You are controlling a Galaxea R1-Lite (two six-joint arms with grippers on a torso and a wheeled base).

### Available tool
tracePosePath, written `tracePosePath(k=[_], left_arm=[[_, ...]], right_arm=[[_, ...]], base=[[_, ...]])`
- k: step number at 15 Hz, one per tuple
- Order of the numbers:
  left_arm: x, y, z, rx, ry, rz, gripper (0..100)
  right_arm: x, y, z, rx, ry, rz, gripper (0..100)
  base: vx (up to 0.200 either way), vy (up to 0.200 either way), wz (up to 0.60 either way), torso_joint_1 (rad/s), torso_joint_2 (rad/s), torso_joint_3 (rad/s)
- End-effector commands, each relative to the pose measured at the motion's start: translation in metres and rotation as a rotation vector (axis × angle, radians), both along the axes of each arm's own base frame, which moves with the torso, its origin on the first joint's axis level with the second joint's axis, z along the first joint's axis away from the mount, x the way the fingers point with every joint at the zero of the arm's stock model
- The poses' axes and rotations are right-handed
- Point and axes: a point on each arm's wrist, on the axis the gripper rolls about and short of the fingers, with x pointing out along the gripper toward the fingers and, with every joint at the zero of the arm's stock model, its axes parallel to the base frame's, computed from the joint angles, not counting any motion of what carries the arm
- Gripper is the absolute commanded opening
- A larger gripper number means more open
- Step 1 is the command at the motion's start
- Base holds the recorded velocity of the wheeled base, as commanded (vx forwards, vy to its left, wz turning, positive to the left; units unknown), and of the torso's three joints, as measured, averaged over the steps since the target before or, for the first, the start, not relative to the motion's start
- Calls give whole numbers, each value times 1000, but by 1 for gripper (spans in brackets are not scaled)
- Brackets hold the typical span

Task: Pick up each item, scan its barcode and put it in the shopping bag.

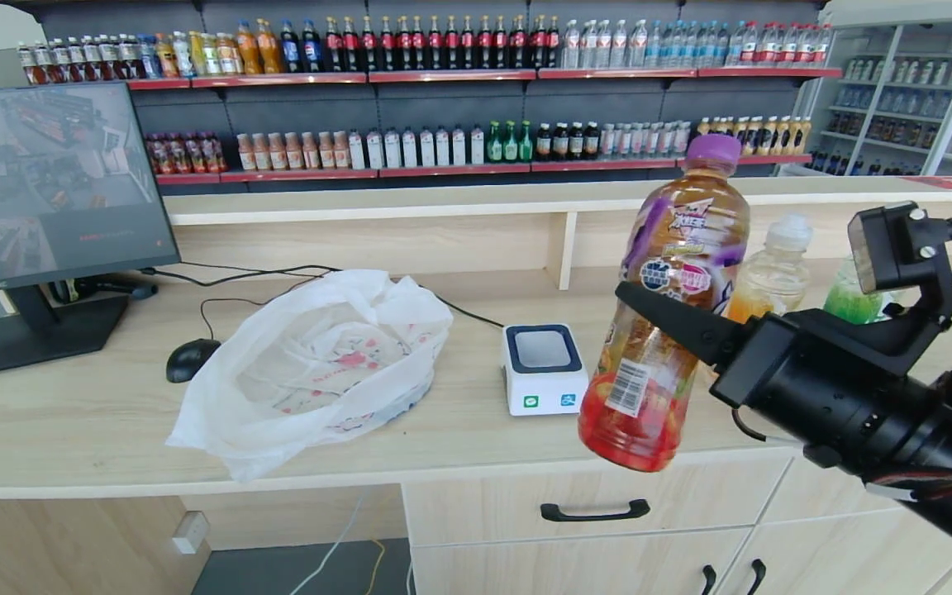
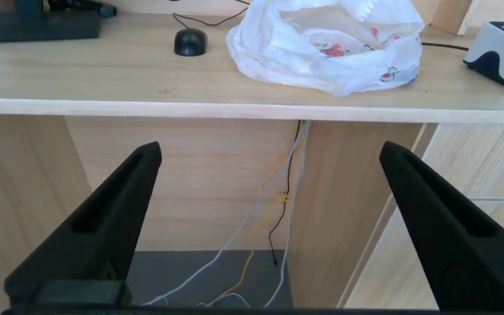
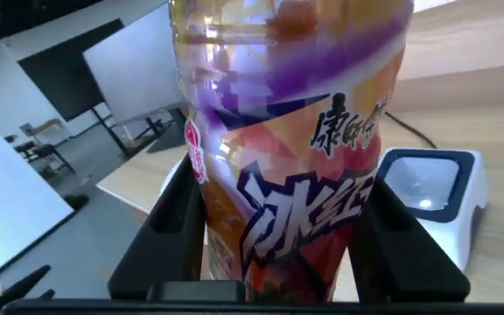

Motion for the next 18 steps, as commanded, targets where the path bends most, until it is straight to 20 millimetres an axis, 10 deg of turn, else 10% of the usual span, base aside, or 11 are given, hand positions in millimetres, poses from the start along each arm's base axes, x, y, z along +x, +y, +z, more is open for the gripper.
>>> tracePosePath(k=[1,18], left_arm=[[0,0,0,0,-1,0,100],[0,0,0,0,-1,0,100]], right_arm=[[-10,-1,8,50,1,69,0],[-37,13,29,315,76,314,0]], base=[[0,0,0,0,0,0],[0,0,0,0,0,0]])
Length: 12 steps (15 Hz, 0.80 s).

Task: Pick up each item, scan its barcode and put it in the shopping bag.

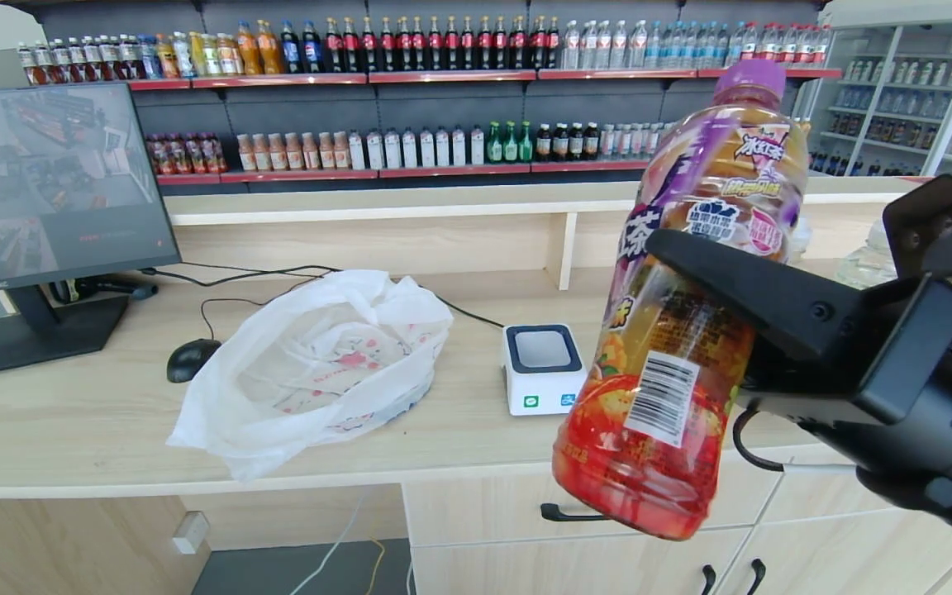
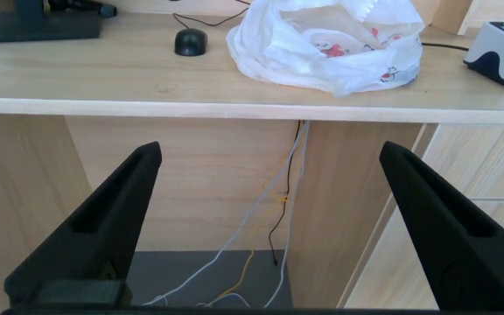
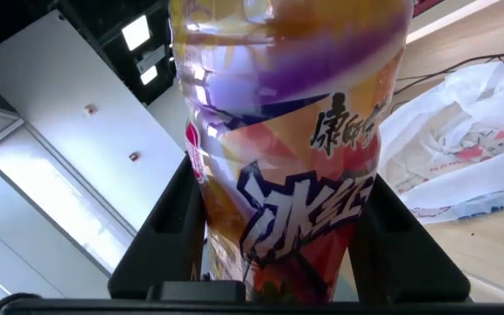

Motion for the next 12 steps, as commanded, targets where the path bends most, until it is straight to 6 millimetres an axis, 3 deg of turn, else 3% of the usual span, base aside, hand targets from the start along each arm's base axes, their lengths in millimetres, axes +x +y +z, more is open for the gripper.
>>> tracePosePath(k=[1,12], left_arm=[[0,0,0,0,-1,0,100],[0,0,0,0,1,0,100]], right_arm=[[-1,0,2,14,-11,3,0],[-3,-1,4,19,-18,5,0]], base=[[0,0,0,0,0,0],[0,0,0,0,0,0]])
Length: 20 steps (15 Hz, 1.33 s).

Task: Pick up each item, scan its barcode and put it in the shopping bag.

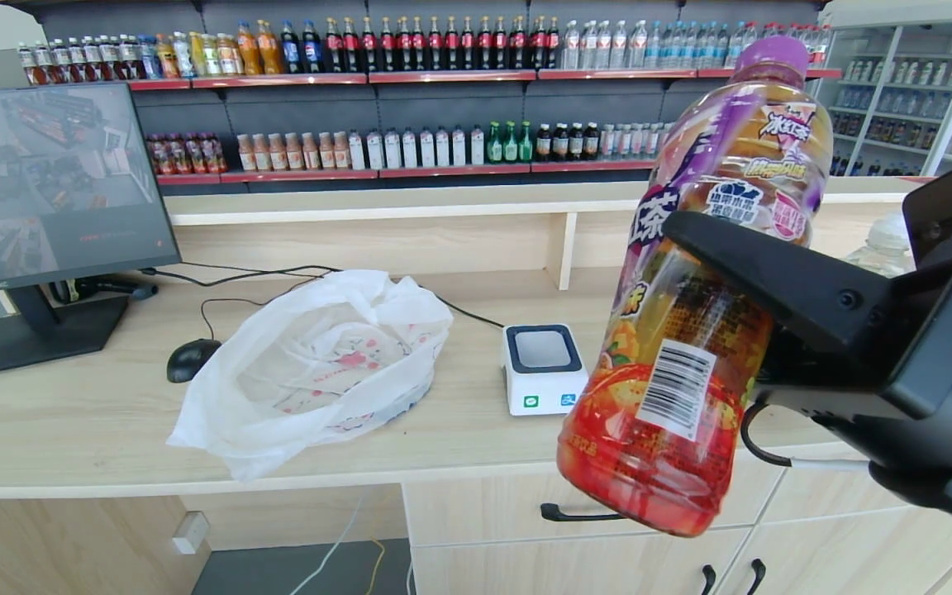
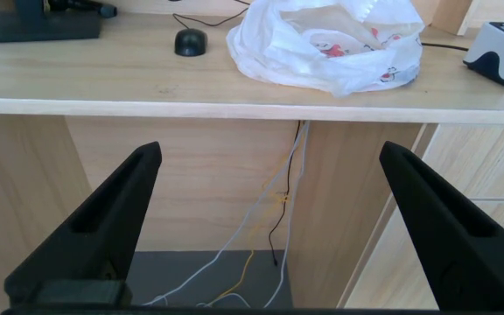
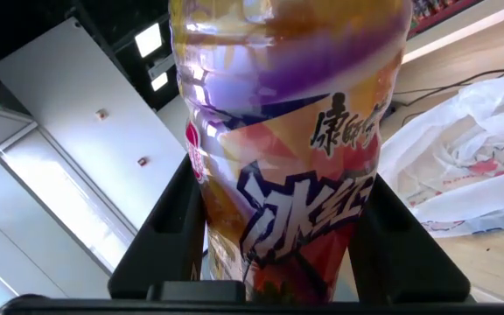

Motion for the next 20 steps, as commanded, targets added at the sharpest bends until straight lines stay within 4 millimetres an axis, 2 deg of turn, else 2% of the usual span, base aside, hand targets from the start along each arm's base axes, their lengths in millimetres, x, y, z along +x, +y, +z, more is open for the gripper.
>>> tracePosePath(k=[1,12,17,20], left_arm=[[0,0,0,0,0,0,100],[0,0,0,0,-1,0,100],[0,0,0,0,-1,0,100],[0,0,0,0,0,0,100]], right_arm=[[0,0,-1,-2,2,1,0],[3,5,-2,-22,-11,1,0],[16,16,-26,-137,-14,-41,0],[43,20,-52,-266,-37,-171,0]], base=[[0,0,0,0,0,0],[0,0,0,0,0,0],[0,0,0,0,0,0],[0,0,0,0,0,0]])
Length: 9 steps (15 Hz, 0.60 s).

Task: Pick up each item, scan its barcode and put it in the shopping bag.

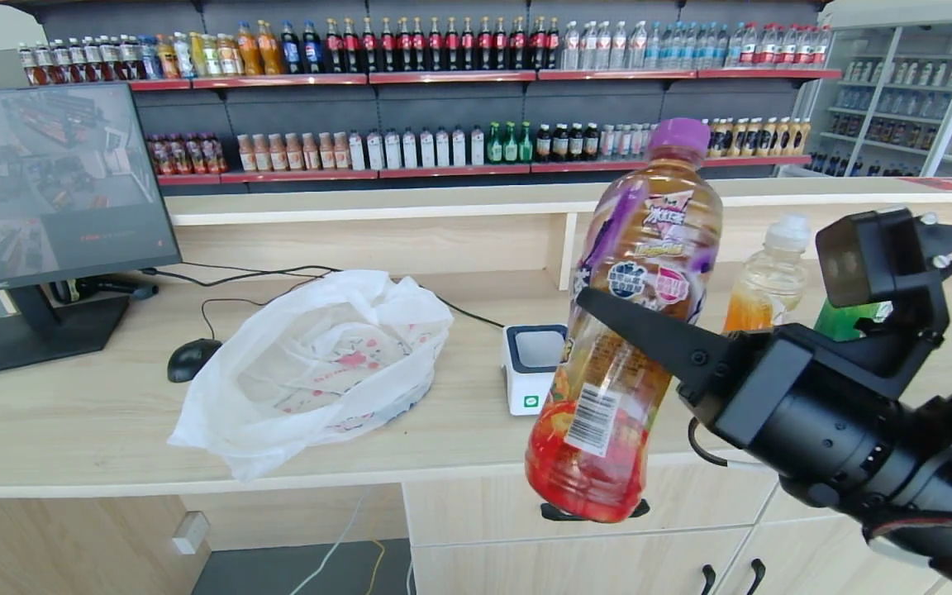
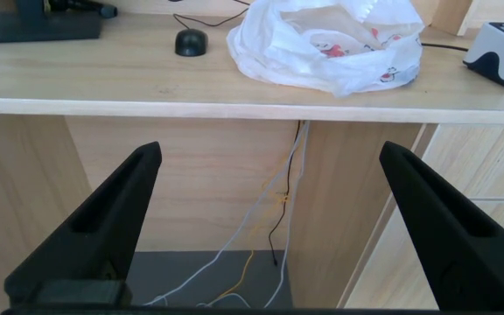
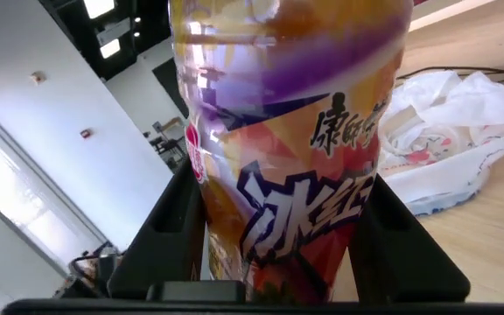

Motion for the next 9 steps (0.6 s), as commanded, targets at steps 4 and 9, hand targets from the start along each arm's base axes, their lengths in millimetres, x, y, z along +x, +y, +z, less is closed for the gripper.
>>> tracePosePath(k=[4,9], left_arm=[[0,0,0,0,1,0,100],[0,0,0,0,-1,0,100]], right_arm=[[72,6,-71,-211,-57,-216,0],[82,5,-64,-263,-159,-317,0]], base=[[0,0,0,0,0,0],[0,0,0,0,0,0]])
